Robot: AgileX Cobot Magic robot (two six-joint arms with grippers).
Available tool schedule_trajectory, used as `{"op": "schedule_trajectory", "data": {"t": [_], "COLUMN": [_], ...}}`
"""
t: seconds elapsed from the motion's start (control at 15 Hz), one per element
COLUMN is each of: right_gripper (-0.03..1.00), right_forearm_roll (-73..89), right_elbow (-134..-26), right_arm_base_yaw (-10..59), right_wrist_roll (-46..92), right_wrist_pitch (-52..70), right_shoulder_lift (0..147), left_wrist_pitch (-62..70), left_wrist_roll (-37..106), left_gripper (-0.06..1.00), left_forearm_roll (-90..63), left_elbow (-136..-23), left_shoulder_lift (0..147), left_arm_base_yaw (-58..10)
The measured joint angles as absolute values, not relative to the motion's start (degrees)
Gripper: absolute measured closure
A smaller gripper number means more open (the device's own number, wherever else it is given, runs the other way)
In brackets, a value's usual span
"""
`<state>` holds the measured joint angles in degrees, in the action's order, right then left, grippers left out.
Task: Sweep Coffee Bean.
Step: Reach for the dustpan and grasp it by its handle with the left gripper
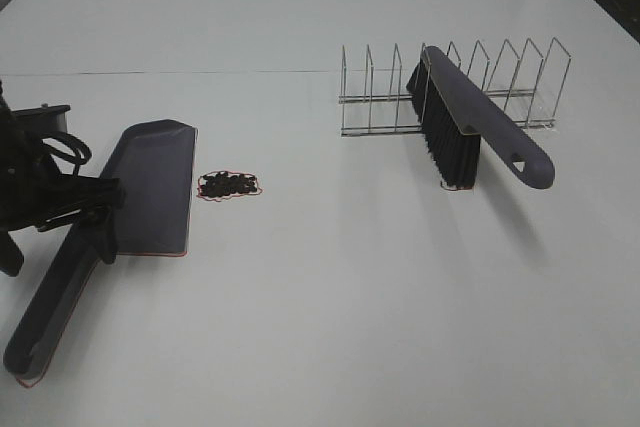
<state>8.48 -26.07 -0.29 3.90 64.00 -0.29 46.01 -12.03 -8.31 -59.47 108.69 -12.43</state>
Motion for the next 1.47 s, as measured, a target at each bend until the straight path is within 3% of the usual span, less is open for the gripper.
{"op": "schedule_trajectory", "data": {"t": [1.47], "right_gripper": [0.02], "right_forearm_roll": [8.48], "right_elbow": [-26.07], "right_arm_base_yaw": [-0.29], "right_wrist_roll": [3.90], "right_wrist_pitch": [64.00], "right_shoulder_lift": [-0.29], "left_wrist_pitch": [44.98], "left_wrist_roll": [-12.26], "left_gripper": [0.11], "left_forearm_roll": [-4.35], "left_elbow": [-60.62], "left_shoulder_lift": [114.99], "left_arm_base_yaw": [-14.09]}}
